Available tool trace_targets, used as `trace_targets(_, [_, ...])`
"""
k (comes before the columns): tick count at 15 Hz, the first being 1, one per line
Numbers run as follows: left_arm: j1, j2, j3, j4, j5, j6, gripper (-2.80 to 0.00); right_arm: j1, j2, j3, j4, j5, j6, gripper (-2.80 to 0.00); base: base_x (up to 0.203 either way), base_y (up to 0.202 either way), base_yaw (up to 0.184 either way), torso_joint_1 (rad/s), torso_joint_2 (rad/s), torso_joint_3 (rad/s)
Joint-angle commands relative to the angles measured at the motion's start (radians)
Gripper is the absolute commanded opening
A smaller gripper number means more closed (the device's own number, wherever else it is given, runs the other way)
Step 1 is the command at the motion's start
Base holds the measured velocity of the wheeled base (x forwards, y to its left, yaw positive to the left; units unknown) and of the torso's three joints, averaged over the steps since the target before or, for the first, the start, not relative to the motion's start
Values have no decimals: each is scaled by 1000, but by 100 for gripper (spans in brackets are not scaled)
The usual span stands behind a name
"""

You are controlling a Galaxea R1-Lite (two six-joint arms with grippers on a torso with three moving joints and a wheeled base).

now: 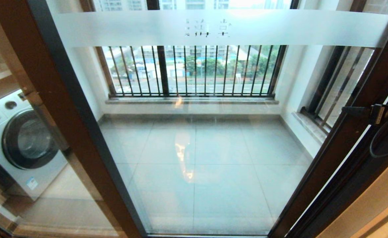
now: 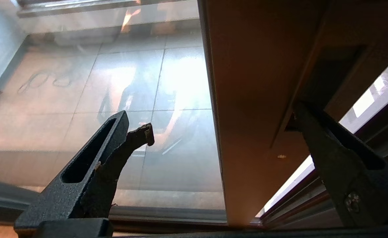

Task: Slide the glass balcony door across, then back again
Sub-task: Open the slid door

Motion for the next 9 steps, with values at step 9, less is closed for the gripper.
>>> trace_targets(9, [0,-1,0,0,0,0,-280,15,-106,47,4,0,2,0,0,0,0,0,0,0])
